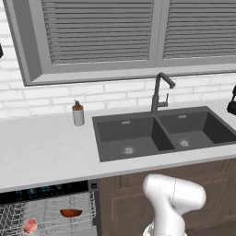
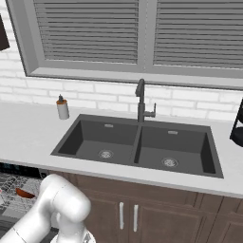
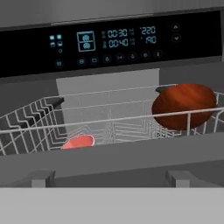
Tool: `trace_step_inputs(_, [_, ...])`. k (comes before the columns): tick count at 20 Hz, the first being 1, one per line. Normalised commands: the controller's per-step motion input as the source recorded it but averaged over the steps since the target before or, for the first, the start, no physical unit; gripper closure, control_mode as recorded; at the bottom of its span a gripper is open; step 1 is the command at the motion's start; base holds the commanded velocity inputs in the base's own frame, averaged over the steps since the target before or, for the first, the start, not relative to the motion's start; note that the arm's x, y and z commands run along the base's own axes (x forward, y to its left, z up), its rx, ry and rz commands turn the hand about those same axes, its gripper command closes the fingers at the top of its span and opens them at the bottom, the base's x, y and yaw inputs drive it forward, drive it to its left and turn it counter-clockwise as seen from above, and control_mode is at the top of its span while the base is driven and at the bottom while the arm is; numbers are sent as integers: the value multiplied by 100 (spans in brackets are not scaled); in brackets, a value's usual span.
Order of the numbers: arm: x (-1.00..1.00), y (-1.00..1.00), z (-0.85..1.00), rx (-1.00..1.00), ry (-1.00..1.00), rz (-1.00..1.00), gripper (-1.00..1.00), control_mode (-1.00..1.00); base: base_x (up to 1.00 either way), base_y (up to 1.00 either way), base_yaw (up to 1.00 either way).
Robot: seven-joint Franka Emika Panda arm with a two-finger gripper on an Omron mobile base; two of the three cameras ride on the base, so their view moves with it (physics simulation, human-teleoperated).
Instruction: Pick up the cup and bowl from the counter, place them in the dishwasher, and close the dishwasher door.
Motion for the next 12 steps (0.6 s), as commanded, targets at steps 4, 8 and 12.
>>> trace_step_inputs(4, [70,-16,-6,0,-11,-16,-100,-100,0,0,0])
trace_step_inputs(8, [80,-20,-2,0,-10,-15,-100,-100,0,0,0])
trace_step_inputs(12, [91,-24,-1,0,-8,-14,-100,-100,0,0,0])
